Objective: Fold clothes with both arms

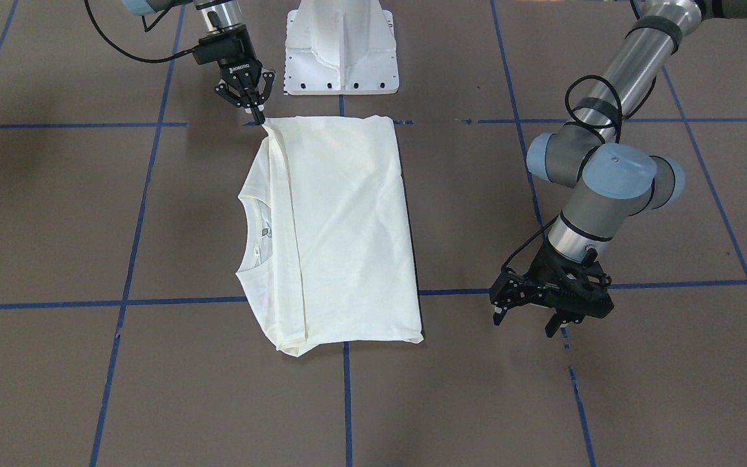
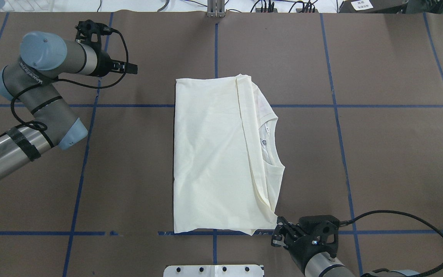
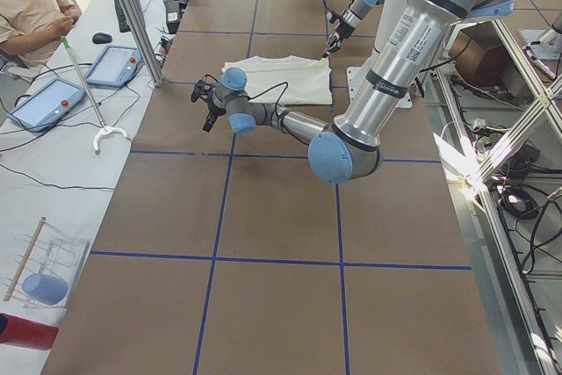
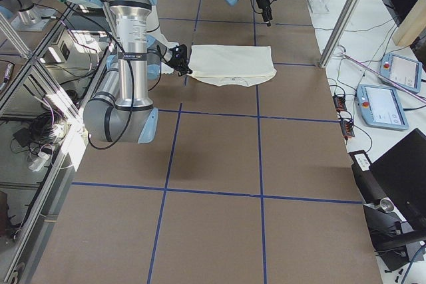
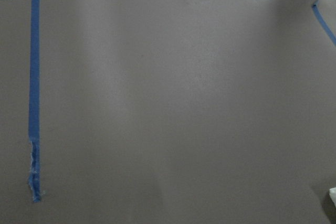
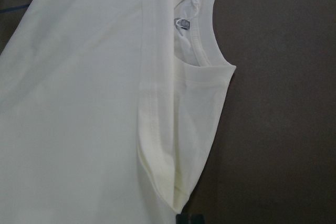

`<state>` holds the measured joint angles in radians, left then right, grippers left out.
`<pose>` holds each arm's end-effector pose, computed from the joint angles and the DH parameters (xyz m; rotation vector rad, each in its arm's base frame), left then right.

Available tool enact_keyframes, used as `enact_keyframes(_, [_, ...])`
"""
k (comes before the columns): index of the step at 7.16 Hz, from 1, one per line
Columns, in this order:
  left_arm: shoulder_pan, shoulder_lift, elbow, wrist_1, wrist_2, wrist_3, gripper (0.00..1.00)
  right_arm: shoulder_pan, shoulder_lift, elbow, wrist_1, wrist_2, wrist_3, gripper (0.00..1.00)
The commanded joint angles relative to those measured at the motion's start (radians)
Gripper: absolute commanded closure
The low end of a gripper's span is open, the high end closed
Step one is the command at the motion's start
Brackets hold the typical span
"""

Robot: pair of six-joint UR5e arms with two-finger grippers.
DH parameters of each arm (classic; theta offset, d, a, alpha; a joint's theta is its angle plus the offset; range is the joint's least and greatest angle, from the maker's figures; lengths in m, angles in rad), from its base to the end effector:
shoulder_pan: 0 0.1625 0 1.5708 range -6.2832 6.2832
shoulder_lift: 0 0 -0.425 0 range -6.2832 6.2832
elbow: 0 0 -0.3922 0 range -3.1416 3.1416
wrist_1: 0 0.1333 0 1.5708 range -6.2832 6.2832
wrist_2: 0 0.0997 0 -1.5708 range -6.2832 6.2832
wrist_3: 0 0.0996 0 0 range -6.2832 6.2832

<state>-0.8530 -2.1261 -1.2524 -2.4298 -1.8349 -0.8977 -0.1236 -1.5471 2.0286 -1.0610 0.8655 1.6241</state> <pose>0.4035 -0.6253 0.3869 0.5809 0.9502 -0.0162 -0.4965 -0.1377 0.3639 0.5583 -0.9999 0.2867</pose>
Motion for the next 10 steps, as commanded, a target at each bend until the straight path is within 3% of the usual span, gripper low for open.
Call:
enact_keyframes(1, [0.000, 0.000, 0.001, 0.000, 0.002, -0.001, 0.00, -0.077, -0.045, -0.004, 0.007, -0.070, 0.194, 1.00])
enact_keyframes(2, [0.000, 0.000, 0.001, 0.000, 0.002, -0.001, 0.00, -0.093, -0.045, -0.002, 0.009, -0.092, 0.235, 1.00])
enact_keyframes(3, [0.002, 0.000, 0.001, 0.000, 0.002, -0.001, 0.00, -0.094, -0.036, 0.001, 0.007, -0.092, 0.235, 0.59])
enact_keyframes(4, [0.003, 0.000, 0.001, 0.000, 0.002, -0.001, 0.00, -0.091, -0.028, 0.008, 0.009, -0.092, 0.232, 0.01])
enact_keyframes(6, [0.005, 0.000, 0.001, 0.000, 0.000, -0.001, 0.00, -0.012, -0.021, 0.045, 0.007, -0.004, 0.124, 0.00])
enact_keyframes(8, [0.009, 0.000, 0.001, 0.000, 0.000, -0.010, 0.00, 0.152, 0.059, 0.000, -0.022, 0.215, -0.052, 0.00])
enact_keyframes(10, [0.020, -0.002, -0.001, 0.000, 0.002, -0.018, 0.00, 0.193, 0.169, -0.019, -0.223, 0.323, -0.206, 0.00])
